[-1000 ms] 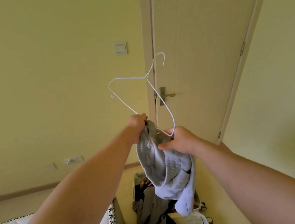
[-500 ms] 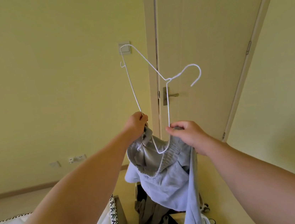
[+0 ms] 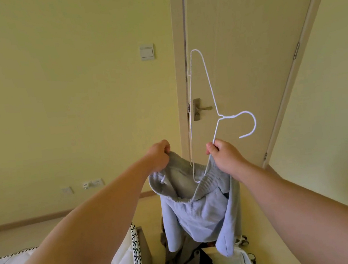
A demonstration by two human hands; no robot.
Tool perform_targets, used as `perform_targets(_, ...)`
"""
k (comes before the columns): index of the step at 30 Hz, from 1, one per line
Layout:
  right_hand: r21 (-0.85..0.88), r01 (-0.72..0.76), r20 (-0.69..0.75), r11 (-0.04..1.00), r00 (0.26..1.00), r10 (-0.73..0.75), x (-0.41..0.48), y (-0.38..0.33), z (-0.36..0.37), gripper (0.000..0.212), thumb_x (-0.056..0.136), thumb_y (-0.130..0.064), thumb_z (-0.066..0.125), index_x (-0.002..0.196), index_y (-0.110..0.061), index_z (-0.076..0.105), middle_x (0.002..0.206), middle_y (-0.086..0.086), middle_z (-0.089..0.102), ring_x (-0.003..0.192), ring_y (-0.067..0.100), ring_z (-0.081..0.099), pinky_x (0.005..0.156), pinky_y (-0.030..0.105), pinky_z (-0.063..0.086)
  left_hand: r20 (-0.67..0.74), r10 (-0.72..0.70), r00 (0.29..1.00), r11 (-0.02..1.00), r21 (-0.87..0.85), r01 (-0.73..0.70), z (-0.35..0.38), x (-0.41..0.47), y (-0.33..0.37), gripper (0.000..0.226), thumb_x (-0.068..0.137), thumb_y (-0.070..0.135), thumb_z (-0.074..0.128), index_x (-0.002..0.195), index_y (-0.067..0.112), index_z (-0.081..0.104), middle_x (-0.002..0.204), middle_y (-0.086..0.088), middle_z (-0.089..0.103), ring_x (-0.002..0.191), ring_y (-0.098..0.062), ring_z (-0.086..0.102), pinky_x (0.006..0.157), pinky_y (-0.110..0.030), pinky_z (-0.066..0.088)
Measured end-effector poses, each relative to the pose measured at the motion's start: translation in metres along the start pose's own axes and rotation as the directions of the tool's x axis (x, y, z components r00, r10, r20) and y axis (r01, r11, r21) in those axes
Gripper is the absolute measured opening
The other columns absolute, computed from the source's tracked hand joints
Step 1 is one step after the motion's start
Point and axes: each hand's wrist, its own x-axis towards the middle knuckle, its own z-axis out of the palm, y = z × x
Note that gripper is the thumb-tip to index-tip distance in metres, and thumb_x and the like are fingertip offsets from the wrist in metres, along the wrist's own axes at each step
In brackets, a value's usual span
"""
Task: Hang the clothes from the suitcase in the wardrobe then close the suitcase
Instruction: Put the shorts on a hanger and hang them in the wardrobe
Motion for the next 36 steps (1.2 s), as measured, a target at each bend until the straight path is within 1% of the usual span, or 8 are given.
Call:
perform_targets(3,-0.007,-0.007,0.000,1.000,1.000,0.007,0.002,0.004,-0.005,0.033,0.108,-0.034,0.038,0.092,-0.016,0.062,0.082,-0.009,0.056,0.078,0.012,0.053,0.075,0.029,0.037,0.071,-0.027,0.997,0.965,0.262,0.008,0.000,0.001,-0.011,0.032,0.084,-0.002,0.048,0.075,0.020,0.070,0.088,-0.003,0.064,0.078,-0.026,0.058,0.068,-0.032,0.052)
perform_targets(8,-0.191,0.058,0.243,0.980,0.970,-0.010,-0.001,0.013,-0.010,0.031,0.108,-0.031,0.041,0.097,-0.020,0.068,0.073,-0.011,0.050,0.068,0.005,0.048,0.066,0.026,0.037,0.005,-0.084,0.996,0.884,0.462,0.072,0.000,0.010,-0.049,0.041,0.091,0.008,0.056,0.130,0.021,0.065,0.120,-0.007,0.062,0.100,-0.032,0.065,0.082,-0.039,0.059)
perform_targets(12,-0.574,0.173,0.351,0.801,0.935,0.050,-0.005,0.022,-0.002,0.027,0.104,-0.028,0.041,0.088,-0.024,0.062,0.092,0.000,0.064,0.088,0.024,0.063,0.076,0.033,0.049,0.010,-0.065,0.998,0.935,0.350,0.057,-0.013,0.007,-0.056,0.045,0.091,0.019,0.062,0.135,0.020,0.061,0.129,-0.007,0.064,0.115,-0.031,0.062,0.095,-0.034,0.051)
perform_targets(17,-0.825,0.039,0.129,0.563,0.984,0.120,-0.006,0.031,-0.002,0.030,0.097,-0.013,0.048,0.121,-0.012,0.067,0.124,0.010,0.066,0.115,0.031,0.064,0.091,0.037,0.052,0.015,-0.102,0.995,0.964,0.247,0.095,-0.024,-0.002,-0.072,0.046,0.090,0.003,0.046,0.130,0.015,0.065,0.126,-0.013,0.065,0.109,-0.032,0.062,0.085,-0.030,0.050)
perform_targets(21,-0.800,0.010,0.102,0.600,0.988,0.119,-0.004,0.045,0.004,0.025,0.099,-0.011,0.048,0.116,-0.011,0.067,0.119,0.010,0.067,0.109,0.030,0.066,0.083,0.034,0.051,0.016,-0.113,0.994,0.984,-0.140,0.114,-0.028,-0.004,-0.071,0.070,0.078,-0.013,0.036,0.125,0.026,0.069,0.104,-0.010,0.063,0.074,-0.026,0.058,0.048,-0.022,0.048)
perform_targets(24,-0.785,-0.001,0.059,0.619,0.995,0.077,-0.004,0.050,0.011,0.026,0.101,-0.013,0.044,0.116,-0.013,0.065,0.119,0.008,0.066,0.109,0.029,0.065,0.078,0.032,0.047,0.005,-0.150,0.989,0.958,-0.247,0.147,-0.037,-0.001,-0.059,0.065,0.078,-0.015,0.039,0.120,0.025,0.069,0.088,-0.009,0.059,0.061,-0.022,0.051,0.040,-0.019,0.044)
perform_targets(29,-0.832,-0.018,0.017,0.554,0.998,0.058,-0.006,0.061,0.011,0.027,0.101,-0.016,0.040,0.123,-0.015,0.057,0.128,0.008,0.051,0.116,0.028,0.058,0.092,0.039,0.050,-0.114,-0.377,0.919,0.855,-0.426,0.297,-0.062,0.009,-0.071,0.039,0.090,-0.002,0.039,0.103,0.014,0.072,0.093,-0.011,0.061,0.078,-0.027,0.057,0.074,-0.040,0.059)
perform_targets(36,-0.797,0.003,0.044,0.604,0.998,0.053,-0.003,0.058,0.011,0.024,0.100,-0.009,0.041,0.118,-0.013,0.057,0.119,0.008,0.062,0.111,0.030,0.064,0.086,0.036,0.050,-0.286,-0.366,0.886,0.929,-0.176,0.327,-0.065,0.011,-0.080,0.034,0.086,0.004,0.048,0.098,0.016,0.076,0.098,-0.008,0.073,0.090,-0.032,0.068,0.082,-0.037,0.059)
